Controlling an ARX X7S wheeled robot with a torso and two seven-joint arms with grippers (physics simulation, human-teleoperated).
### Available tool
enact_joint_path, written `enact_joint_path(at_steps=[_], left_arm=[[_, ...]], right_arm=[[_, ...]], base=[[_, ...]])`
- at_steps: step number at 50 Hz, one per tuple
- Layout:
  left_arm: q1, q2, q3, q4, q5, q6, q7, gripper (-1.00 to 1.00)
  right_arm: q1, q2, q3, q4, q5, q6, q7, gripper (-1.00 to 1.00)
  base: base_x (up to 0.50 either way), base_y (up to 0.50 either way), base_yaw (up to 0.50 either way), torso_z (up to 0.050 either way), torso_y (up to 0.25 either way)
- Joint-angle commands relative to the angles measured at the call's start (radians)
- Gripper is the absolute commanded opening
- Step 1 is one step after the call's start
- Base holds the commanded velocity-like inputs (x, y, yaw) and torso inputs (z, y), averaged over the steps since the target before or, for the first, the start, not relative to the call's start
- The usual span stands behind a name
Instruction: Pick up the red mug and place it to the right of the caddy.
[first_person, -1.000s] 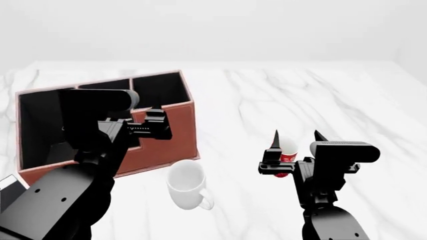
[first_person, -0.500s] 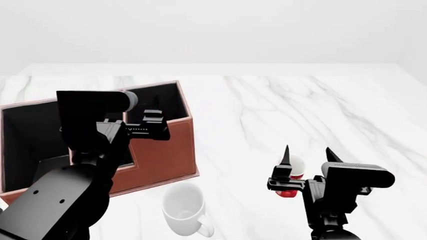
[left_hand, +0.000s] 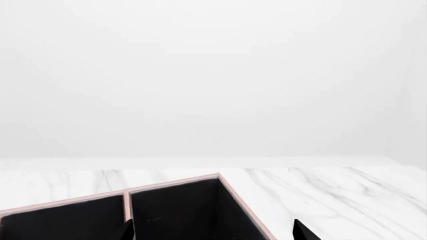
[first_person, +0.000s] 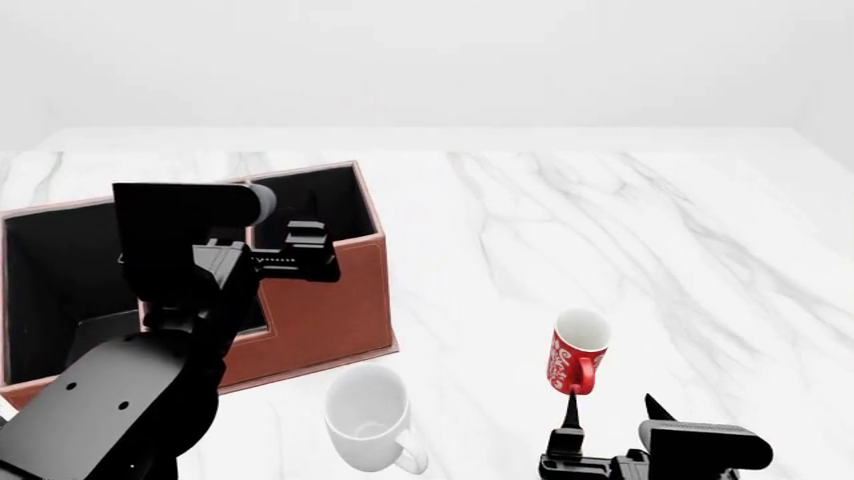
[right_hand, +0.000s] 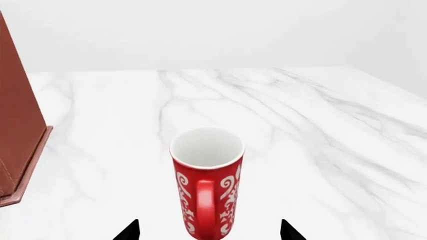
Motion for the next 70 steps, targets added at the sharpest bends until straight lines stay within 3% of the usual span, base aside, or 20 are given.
enact_joint_path(at_steps=[1,55,56,70], left_arm=[[0.002,-0.003,0.009,-0.009,-0.004,0.010,-0.003,1.00],[0.021,-0.028,0.051,-0.060,-0.001,0.075,-0.016,1.00],[0.021,-0.029,0.052,-0.062,0.000,0.077,-0.016,1.00],[0.021,-0.031,0.056,-0.075,-0.007,0.085,-0.018,1.00]], right_arm=[[-0.007,0.004,-0.007,0.050,0.018,-0.001,-0.015,1.00],[0.254,-0.020,-0.066,0.390,0.003,-0.030,-0.032,1.00],[0.252,-0.019,-0.066,0.386,0.001,-0.032,-0.029,-1.00],[0.246,-0.012,-0.070,0.380,-0.002,-0.049,-0.020,-1.00]], base=[[0.00,0.00,0.00,0.000,0.000],[0.00,0.00,0.00,0.000,0.000],[0.00,0.00,0.00,0.000,0.000],[0.00,0.00,0.00,0.000,0.000]])
